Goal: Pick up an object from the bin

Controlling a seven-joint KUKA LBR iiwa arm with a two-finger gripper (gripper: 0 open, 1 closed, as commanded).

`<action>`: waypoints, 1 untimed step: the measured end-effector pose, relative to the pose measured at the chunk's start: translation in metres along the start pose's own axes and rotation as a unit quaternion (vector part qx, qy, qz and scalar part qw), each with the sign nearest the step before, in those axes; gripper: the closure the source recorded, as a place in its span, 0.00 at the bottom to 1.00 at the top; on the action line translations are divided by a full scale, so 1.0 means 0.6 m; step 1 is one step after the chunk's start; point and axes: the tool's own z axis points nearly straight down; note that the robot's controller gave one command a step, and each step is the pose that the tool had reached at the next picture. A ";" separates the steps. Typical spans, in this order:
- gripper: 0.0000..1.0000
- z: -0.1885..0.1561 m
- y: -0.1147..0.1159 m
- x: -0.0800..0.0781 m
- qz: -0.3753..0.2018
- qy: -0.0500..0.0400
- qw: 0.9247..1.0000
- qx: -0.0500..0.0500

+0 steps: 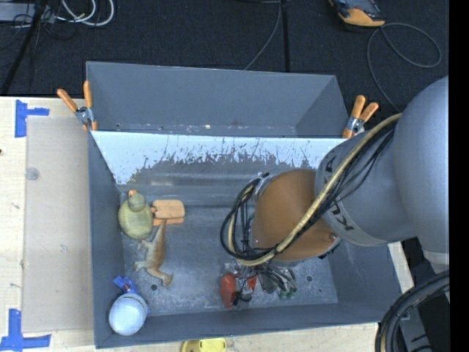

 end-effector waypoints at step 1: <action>1.00 0.000 0.000 0.000 0.001 0.000 1.000 0.000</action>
Offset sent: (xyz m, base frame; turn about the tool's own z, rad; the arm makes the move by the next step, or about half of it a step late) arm 0.0015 -0.0164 0.1603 0.0194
